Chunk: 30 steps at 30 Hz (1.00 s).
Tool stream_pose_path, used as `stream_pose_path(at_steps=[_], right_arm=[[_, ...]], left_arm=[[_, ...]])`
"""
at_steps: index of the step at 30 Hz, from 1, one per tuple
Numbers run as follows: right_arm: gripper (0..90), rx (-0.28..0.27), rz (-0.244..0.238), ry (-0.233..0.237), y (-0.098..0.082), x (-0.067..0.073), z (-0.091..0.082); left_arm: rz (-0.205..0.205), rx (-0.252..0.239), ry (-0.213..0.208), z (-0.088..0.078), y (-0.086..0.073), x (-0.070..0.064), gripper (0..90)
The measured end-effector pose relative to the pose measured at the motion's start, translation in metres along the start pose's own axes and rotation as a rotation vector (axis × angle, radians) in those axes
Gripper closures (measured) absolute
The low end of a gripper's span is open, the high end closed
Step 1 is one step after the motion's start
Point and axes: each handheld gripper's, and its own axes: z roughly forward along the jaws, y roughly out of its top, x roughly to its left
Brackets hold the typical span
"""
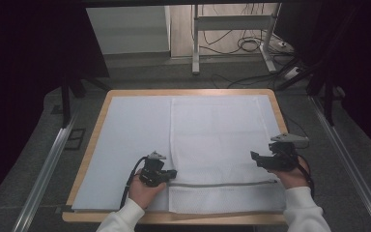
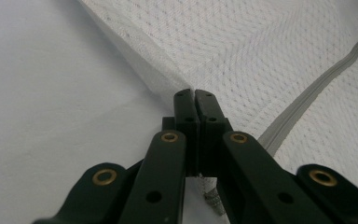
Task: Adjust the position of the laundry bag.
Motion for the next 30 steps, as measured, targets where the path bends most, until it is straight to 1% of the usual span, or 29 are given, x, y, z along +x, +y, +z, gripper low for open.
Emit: stream_pose_path(at_steps=[4,6,7,12,16,19,21,23,30], right_arm=[[23.9,0.028,0.017,-0.004,-0.009,-0.008,0.0],[25.6,0.045,0.024,-0.025,-0.011,-0.015,-0.001],[25.6,0.045,0.024,-0.025,-0.011,-0.015,-0.001],[30.5,0.061,0.051,-0.05,-0.014,-0.028,-0.001],[33.3,0.093,0.062,-0.087,-0.018,-0.036,0.002],[36.9,0.115,0.077,-0.094,-0.02,-0.043,0.005],[37.4,0.122,0.078,-0.1,-0.021,-0.045,0.006],[39.2,0.135,0.085,-0.124,-0.022,-0.049,0.008],[46.5,0.179,0.096,-0.124,-0.026,-0.059,0.017]], left_arm=[[-0.003,-0.005,-0.006,-0.001,0.001,0.0,89.6],[0.0,-0.002,-0.005,-0.002,0.001,0.0,89.6],[0.001,-0.002,-0.005,-0.002,0.001,0.0,89.6],[-0.001,-0.002,-0.005,-0.001,0.001,0.0,89.6],[-0.005,-0.005,-0.009,-0.001,0.001,0.001,89.6],[-0.007,-0.008,-0.012,-0.002,0.001,0.001,89.6],[-0.009,-0.007,-0.013,-0.002,0.001,0.001,89.6],[-0.009,-0.007,-0.014,-0.001,0.001,0.001,89.6],[-0.011,-0.005,-0.016,-0.001,0.001,0.001,89.6]])
